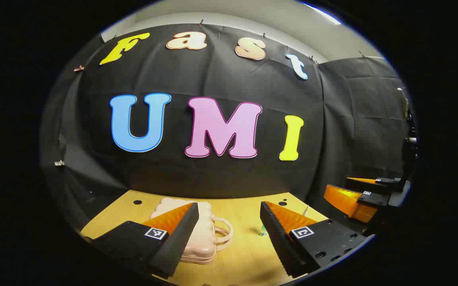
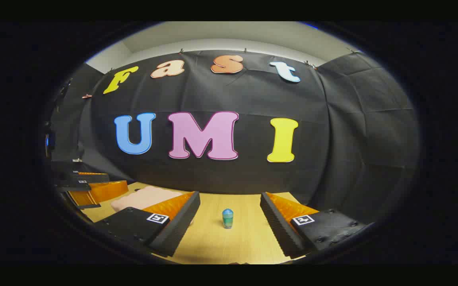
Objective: First open the suitcase, pack the skin care products into it, and then close the suitcase.
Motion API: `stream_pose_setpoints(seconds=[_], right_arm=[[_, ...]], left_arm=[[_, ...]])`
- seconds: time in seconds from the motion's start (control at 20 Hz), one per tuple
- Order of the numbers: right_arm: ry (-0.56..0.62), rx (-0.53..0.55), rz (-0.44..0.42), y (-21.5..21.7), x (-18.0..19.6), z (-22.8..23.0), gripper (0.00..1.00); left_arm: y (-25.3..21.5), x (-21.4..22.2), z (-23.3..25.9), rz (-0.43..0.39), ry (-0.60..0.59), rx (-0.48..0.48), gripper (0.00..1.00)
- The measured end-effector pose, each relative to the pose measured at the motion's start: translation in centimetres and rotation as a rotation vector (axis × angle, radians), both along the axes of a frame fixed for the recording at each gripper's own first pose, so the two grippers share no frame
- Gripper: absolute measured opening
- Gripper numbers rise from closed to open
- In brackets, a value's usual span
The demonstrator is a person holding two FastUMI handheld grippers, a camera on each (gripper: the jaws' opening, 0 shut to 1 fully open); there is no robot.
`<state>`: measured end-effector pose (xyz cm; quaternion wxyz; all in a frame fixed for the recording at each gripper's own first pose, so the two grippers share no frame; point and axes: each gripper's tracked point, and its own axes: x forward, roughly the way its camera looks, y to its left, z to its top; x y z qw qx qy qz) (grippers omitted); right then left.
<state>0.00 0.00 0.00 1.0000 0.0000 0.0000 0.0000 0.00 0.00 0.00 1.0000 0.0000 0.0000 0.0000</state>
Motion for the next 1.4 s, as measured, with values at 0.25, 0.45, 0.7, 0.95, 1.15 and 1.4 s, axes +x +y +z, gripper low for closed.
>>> stream_pose_setpoints(seconds=[0.25, 0.45, 0.7, 0.95, 1.15, 1.4], right_arm=[[0.022, -0.002, 0.004, 0.2, 0.1, -0.6, 0.96], [0.028, 0.007, -0.009, 0.0, 0.0, -0.7, 0.96], [0.058, -0.009, 0.002, 0.2, -0.2, -1.6, 0.96], [0.065, 0.000, 0.004, 0.0, 0.1, -1.8, 0.96], [0.072, -0.004, 0.018, 0.0, 0.2, -2.0, 0.96], [0.102, 0.020, 0.015, -0.9, 2.9, -2.2, 0.96]], left_arm=[[0.2, -0.2, -0.5, 0.005, 0.007, -0.010, 0.98], [0.5, -0.2, -0.7, 0.012, 0.016, -0.017, 0.98], [0.2, -0.3, -1.6, 0.003, 0.037, -0.042, 0.97], [0.0, -0.5, -1.9, 0.002, 0.044, -0.034, 0.98], [-0.6, 0.5, -1.9, -0.010, 0.054, -0.034, 0.98], [-1.6, 5.2, -2.2, -0.035, 0.089, -0.051, 0.97]])
